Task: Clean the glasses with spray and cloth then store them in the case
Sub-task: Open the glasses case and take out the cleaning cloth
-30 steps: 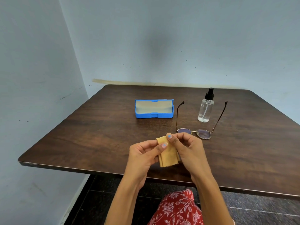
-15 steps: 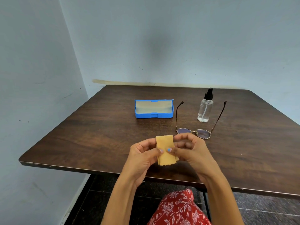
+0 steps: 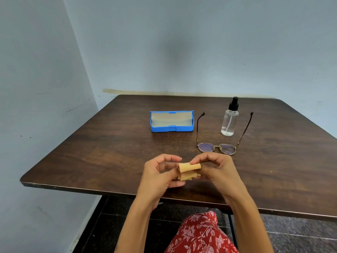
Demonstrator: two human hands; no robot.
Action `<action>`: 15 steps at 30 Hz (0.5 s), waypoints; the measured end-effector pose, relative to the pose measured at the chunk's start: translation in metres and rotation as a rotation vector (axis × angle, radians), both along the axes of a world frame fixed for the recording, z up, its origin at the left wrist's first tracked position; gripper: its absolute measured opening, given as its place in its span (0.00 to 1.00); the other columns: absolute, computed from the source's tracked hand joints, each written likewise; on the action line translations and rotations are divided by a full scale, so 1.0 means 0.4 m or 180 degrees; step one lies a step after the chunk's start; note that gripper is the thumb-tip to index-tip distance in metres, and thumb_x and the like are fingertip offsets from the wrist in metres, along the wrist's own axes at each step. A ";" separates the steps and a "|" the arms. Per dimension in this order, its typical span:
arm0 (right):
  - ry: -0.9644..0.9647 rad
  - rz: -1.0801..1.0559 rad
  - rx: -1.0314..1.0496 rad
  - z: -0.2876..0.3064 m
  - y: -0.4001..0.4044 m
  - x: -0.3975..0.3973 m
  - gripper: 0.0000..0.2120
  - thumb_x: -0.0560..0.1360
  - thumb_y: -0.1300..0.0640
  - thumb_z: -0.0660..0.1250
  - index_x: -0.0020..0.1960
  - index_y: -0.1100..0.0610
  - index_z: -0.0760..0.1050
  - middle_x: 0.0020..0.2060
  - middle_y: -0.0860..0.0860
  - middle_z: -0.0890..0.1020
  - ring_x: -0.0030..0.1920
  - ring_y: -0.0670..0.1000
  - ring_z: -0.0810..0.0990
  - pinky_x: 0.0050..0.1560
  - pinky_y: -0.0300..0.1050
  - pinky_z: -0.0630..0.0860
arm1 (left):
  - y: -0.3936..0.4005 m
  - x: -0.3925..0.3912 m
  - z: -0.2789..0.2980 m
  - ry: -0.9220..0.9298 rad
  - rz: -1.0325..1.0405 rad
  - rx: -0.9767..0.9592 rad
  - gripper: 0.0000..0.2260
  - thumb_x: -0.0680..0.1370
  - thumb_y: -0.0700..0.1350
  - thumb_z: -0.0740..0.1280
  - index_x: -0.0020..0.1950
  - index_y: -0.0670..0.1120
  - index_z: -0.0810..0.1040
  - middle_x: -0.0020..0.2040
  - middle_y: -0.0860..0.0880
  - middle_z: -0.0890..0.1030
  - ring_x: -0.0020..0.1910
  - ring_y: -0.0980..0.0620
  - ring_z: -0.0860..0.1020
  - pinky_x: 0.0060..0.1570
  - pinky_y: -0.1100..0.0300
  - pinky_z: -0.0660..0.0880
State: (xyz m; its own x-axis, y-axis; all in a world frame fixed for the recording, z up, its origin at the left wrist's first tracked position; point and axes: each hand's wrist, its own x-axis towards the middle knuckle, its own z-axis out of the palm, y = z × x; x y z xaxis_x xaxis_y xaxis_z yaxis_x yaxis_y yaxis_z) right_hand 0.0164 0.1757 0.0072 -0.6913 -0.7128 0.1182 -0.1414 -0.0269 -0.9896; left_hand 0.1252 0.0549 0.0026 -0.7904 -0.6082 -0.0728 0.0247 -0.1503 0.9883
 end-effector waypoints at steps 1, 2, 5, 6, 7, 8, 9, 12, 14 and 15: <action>0.0076 -0.0012 0.0021 0.001 0.001 0.000 0.16 0.72 0.74 0.64 0.37 0.57 0.81 0.35 0.49 0.84 0.37 0.43 0.82 0.35 0.34 0.76 | 0.001 -0.002 -0.002 -0.0003 -0.0013 0.0077 0.08 0.72 0.33 0.69 0.48 0.42 0.80 0.46 0.42 0.84 0.45 0.47 0.84 0.39 0.56 0.82; 0.0130 -0.0027 0.0047 -0.001 0.001 0.000 0.17 0.72 0.74 0.63 0.37 0.56 0.82 0.36 0.49 0.84 0.40 0.44 0.83 0.37 0.35 0.77 | 0.001 -0.005 -0.006 -0.0012 0.0005 0.0135 0.07 0.72 0.32 0.69 0.47 0.42 0.81 0.46 0.42 0.84 0.46 0.47 0.84 0.39 0.57 0.82; 0.0179 -0.0166 0.0233 -0.007 -0.003 0.000 0.17 0.74 0.70 0.63 0.36 0.53 0.83 0.37 0.48 0.85 0.42 0.44 0.82 0.43 0.38 0.78 | -0.001 -0.017 -0.016 -0.0095 0.0135 0.0269 0.09 0.77 0.32 0.63 0.45 0.41 0.82 0.50 0.41 0.83 0.49 0.46 0.83 0.42 0.57 0.82; 0.0194 -0.0228 0.0336 -0.010 -0.004 -0.001 0.17 0.75 0.68 0.62 0.36 0.52 0.83 0.37 0.47 0.84 0.42 0.44 0.82 0.44 0.39 0.78 | -0.002 -0.020 -0.019 -0.0113 0.0169 0.0322 0.10 0.78 0.33 0.61 0.46 0.40 0.82 0.51 0.41 0.82 0.50 0.46 0.83 0.43 0.56 0.81; 0.0170 -0.0267 0.0409 -0.012 -0.006 -0.003 0.16 0.75 0.65 0.62 0.36 0.52 0.84 0.37 0.47 0.84 0.42 0.45 0.81 0.46 0.41 0.78 | -0.002 -0.023 -0.020 -0.0113 0.0185 0.0368 0.10 0.79 0.35 0.60 0.46 0.40 0.82 0.51 0.41 0.83 0.50 0.46 0.83 0.44 0.56 0.81; 0.0103 -0.0271 0.0437 -0.014 -0.007 -0.003 0.14 0.75 0.62 0.63 0.37 0.51 0.84 0.38 0.48 0.85 0.44 0.47 0.82 0.49 0.45 0.78 | -0.001 -0.025 -0.022 -0.0091 0.0191 0.0403 0.09 0.78 0.37 0.62 0.47 0.40 0.82 0.50 0.41 0.83 0.50 0.46 0.83 0.44 0.56 0.81; 0.0009 -0.0251 0.0426 -0.014 -0.008 -0.003 0.12 0.74 0.60 0.64 0.38 0.51 0.84 0.39 0.49 0.85 0.45 0.49 0.82 0.52 0.48 0.78 | 0.002 -0.026 -0.022 -0.0048 0.0206 0.0413 0.06 0.77 0.38 0.65 0.47 0.40 0.82 0.49 0.42 0.83 0.49 0.47 0.83 0.44 0.56 0.81; 0.0171 -0.0257 0.0443 -0.018 -0.006 -0.001 0.05 0.71 0.58 0.70 0.40 0.51 0.84 0.37 0.49 0.85 0.42 0.46 0.83 0.51 0.47 0.78 | 0.007 -0.031 -0.033 0.0040 0.0295 0.0169 0.03 0.72 0.35 0.71 0.44 0.41 0.82 0.45 0.42 0.84 0.46 0.48 0.84 0.43 0.59 0.81; 0.0474 -0.0284 0.0566 -0.024 -0.007 0.000 0.04 0.70 0.58 0.73 0.42 0.49 0.84 0.38 0.47 0.85 0.43 0.44 0.83 0.50 0.46 0.79 | 0.010 -0.035 -0.040 -0.0070 0.0348 -0.0097 0.04 0.71 0.34 0.71 0.43 0.42 0.83 0.43 0.44 0.85 0.44 0.49 0.84 0.43 0.59 0.81; 0.0586 -0.0311 0.0602 -0.028 -0.008 0.000 0.05 0.70 0.58 0.73 0.42 0.48 0.84 0.38 0.46 0.85 0.43 0.43 0.83 0.50 0.46 0.79 | 0.010 -0.037 -0.044 -0.0137 0.0376 -0.0231 0.04 0.71 0.35 0.72 0.43 0.43 0.83 0.42 0.44 0.85 0.44 0.49 0.84 0.44 0.59 0.81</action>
State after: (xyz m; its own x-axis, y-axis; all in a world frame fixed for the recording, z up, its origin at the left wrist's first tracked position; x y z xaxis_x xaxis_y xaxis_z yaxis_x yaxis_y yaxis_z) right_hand 0.0163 0.1723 -0.0041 -0.7370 -0.6653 0.1193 -0.3121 0.1785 -0.9331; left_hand 0.1104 0.0591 -0.0149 -0.7100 -0.7018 -0.0575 -0.0048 -0.0769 0.9970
